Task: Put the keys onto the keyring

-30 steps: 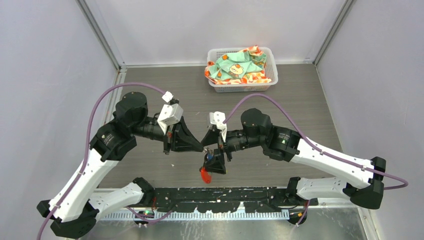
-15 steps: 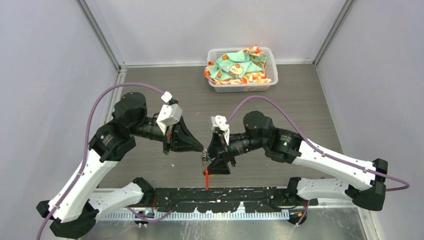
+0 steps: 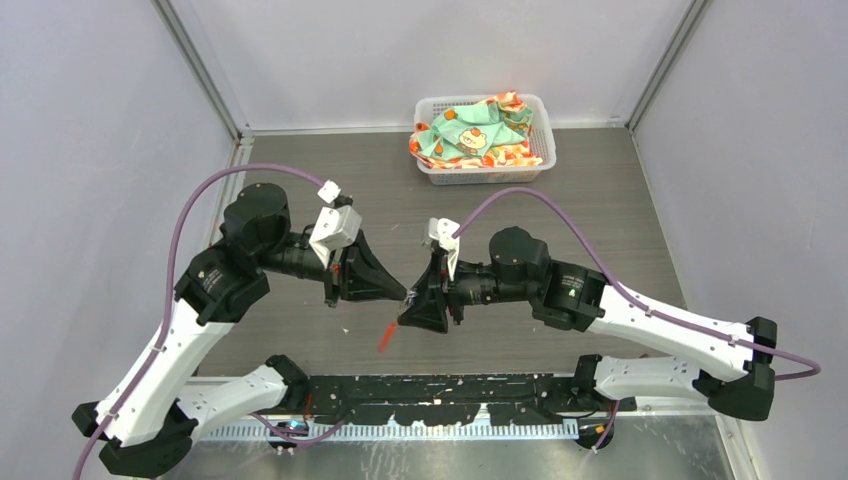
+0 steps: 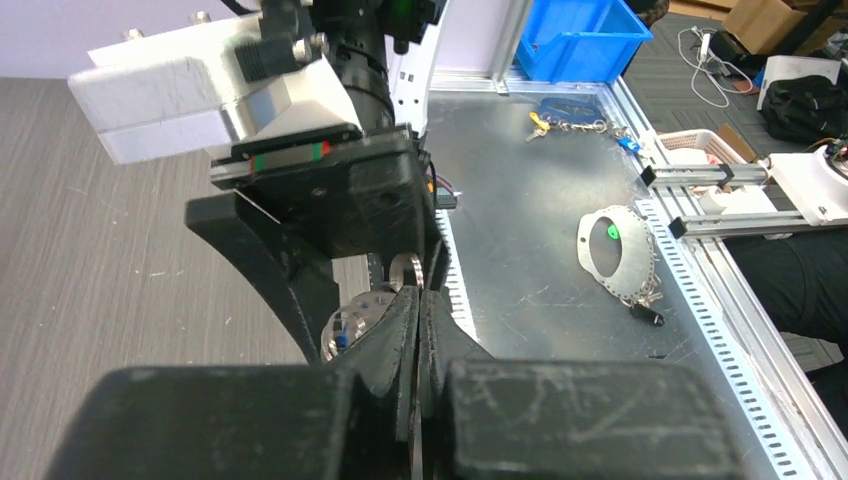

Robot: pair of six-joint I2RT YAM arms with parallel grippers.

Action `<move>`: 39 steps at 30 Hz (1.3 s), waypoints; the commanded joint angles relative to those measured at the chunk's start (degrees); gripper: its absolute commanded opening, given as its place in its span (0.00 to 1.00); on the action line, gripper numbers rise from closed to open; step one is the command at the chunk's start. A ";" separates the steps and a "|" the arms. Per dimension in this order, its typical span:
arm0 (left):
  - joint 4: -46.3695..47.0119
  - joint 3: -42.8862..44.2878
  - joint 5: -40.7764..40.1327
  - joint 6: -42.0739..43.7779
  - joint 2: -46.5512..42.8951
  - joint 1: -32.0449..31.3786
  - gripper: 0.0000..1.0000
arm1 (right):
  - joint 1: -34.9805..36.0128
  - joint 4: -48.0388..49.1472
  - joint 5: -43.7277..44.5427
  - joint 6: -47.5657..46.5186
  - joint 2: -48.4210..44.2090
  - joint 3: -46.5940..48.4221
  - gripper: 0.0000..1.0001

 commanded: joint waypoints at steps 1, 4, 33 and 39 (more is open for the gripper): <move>3.71 1.60 0.24 -1.24 -1.16 -0.05 0.00 | 0.63 8.79 8.86 3.22 -1.37 -2.00 0.39; 4.20 1.47 0.39 -1.56 -1.27 -0.05 0.00 | 1.08 9.11 12.79 4.26 -1.13 -2.19 0.34; -11.38 3.52 -24.94 7.91 8.48 39.20 0.68 | 4.12 10.13 27.26 1.37 43.05 11.01 1.00; -19.15 6.24 -22.95 13.64 13.67 47.79 0.98 | 7.25 6.56 27.08 -2.09 58.61 27.09 1.00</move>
